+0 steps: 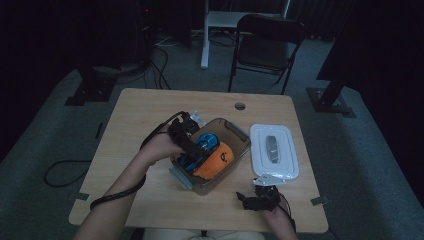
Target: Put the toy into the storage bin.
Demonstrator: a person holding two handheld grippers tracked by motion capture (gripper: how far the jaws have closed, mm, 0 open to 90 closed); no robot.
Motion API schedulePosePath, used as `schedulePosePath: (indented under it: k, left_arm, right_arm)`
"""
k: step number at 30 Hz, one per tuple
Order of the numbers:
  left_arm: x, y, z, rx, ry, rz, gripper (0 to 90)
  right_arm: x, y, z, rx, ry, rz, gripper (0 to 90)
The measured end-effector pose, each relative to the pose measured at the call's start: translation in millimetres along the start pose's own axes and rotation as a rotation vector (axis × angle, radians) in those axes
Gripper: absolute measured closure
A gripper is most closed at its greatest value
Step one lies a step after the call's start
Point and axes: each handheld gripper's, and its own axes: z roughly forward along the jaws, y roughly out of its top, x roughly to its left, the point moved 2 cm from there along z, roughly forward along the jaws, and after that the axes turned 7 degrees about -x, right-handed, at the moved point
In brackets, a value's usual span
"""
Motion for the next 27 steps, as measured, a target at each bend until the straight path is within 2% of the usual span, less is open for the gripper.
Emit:
schedulePosePath:
  k: [4, 5, 6, 11, 12, 13, 17, 20, 24, 27]
  left_arm:
    - [5.4, -2.9, -6.3, -0.028, 0.019, 0.0, 2.0]
    - [7.0, -3.8, -7.2, -0.034, 0.027, -0.008, 2.0]
    - [11.8, -7.0, -9.6, -0.067, 0.046, -0.02, 2.4]
    - [23.8, -17.2, -12.9, -0.098, 0.072, -0.041, 2.6]
    - [23.8, -17.2, -12.9, -0.098, 0.072, -0.041, 2.6]
    - [29.0, -21.6, -13.5, -0.104, 0.095, -0.045, 2.6]
    - [37.0, -29.6, -13.0, -0.094, 0.11, -0.053, 2.6]
    - [47.8, -41.3, -12.6, -0.103, 0.139, -0.076, 2.6]
    - [60.7, -53.9, -14.4, -0.112, 0.143, -0.122, 2.6]
    - [72.5, -63.8, -15.9, -0.123, 0.166, -0.151, 2.6]
  right_arm:
    - [-0.1, 1.8, -0.9, -0.004, 0.001, 0.002, 13.3]
    - [-0.3, 2.0, -1.3, -0.005, 0.001, 0.002, 13.3]
    - [-0.4, 2.3, -1.8, -0.006, -0.001, 0.002, 13.3]
    - [-3.3, 3.4, -3.8, -0.011, -0.008, 0.005, 13.3]
    - [-3.3, 3.4, -3.8, -0.011, -0.008, 0.005, 13.3]
    - [-3.7, 3.9, -4.2, -0.01, -0.01, 0.005, 13.3]
    - [-5.8, 8.5, -5.7, -0.018, -0.019, 0.001, 13.3]
    - [-8.0, 11.9, -6.4, -0.031, -0.028, 0.005, 13.3]
    - [-11.8, 14.9, -6.4, -0.031, -0.04, 0.001, 13.3]
    - [-13.9, 17.3, -6.2, -0.033, -0.044, 0.002, 13.3]
